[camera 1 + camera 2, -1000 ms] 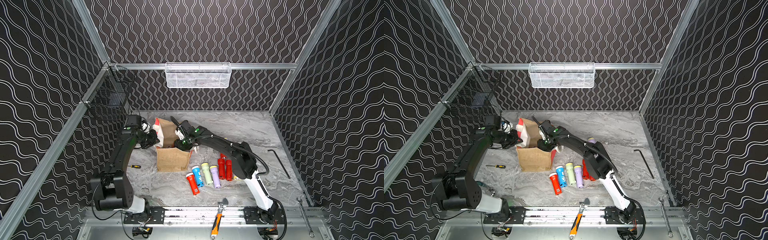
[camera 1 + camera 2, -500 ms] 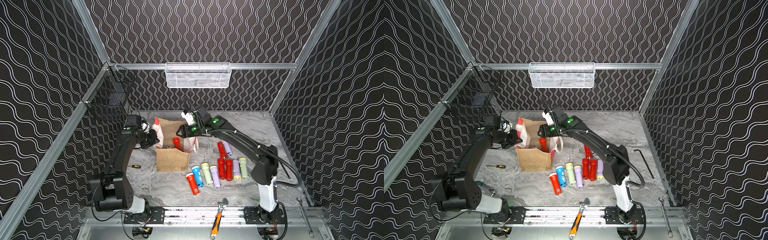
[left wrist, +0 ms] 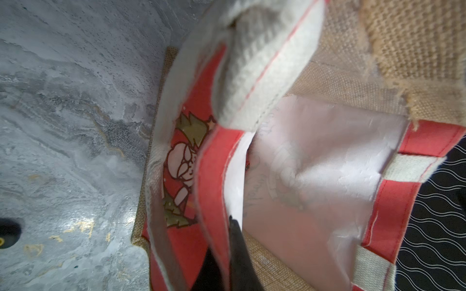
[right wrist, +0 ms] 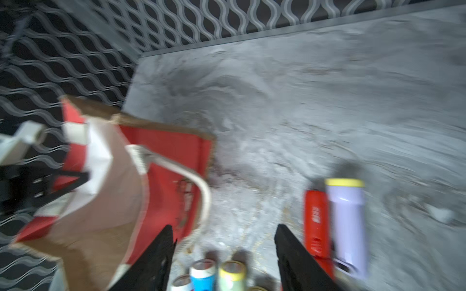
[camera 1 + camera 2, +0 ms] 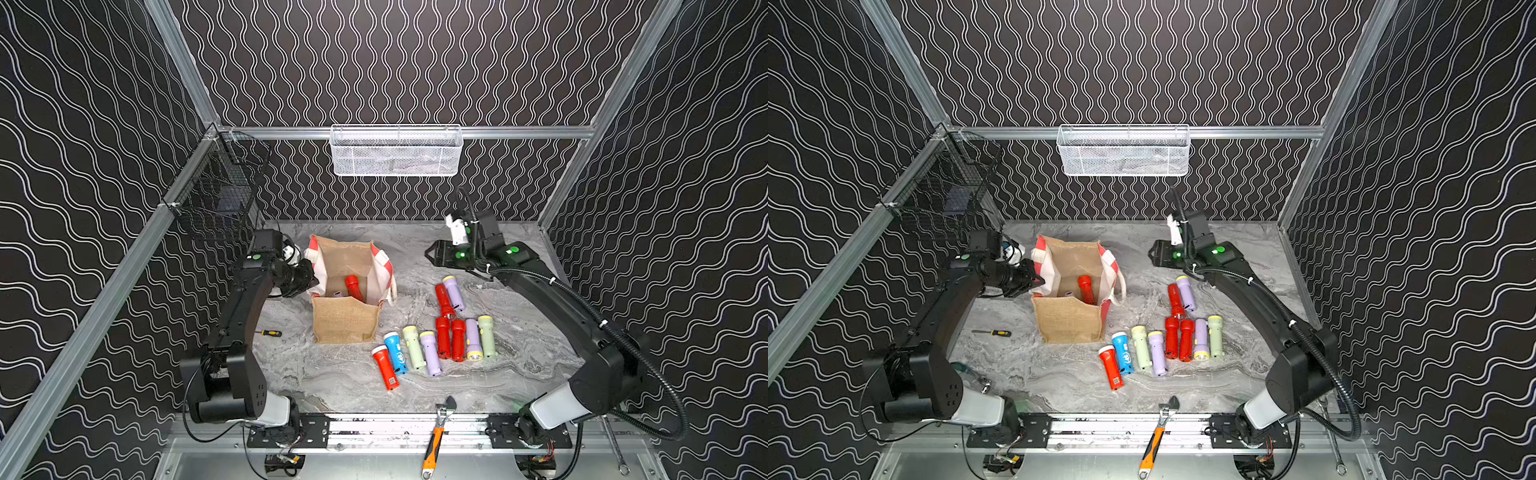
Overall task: Put the flashlights into the tote bags
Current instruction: Pick up the flashlight from the center of the board.
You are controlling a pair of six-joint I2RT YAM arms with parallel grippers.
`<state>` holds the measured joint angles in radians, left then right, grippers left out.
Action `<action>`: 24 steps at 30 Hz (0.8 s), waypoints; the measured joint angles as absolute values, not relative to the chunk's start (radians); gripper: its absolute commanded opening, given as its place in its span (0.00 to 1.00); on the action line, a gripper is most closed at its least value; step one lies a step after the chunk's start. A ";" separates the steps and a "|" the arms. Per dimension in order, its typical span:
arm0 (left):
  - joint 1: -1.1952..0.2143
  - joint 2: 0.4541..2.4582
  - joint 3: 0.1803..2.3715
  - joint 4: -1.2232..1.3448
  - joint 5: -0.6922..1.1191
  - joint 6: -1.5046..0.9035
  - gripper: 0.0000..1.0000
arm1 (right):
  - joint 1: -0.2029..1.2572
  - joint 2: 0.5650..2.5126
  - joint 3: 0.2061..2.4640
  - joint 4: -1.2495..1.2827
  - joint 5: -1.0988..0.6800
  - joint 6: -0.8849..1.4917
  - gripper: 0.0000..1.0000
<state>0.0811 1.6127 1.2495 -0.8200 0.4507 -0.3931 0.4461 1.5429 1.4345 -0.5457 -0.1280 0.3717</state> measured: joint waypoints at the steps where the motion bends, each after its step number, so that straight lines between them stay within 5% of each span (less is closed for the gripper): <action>1: 0.081 1.613 1.250 -0.820 0.450 -0.393 0.03 | 0.427 1.537 1.416 -0.546 -0.113 0.365 0.65; 24: 0.080 1.643 1.249 -0.821 0.453 -0.390 0.04 | 0.274 1.773 1.280 -0.546 -0.025 0.287 0.63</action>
<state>0.0803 1.6432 1.2491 -0.8207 0.4534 -0.3897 0.2737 1.7733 1.2797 -0.5465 -0.0254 0.2867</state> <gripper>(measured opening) 0.064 0.630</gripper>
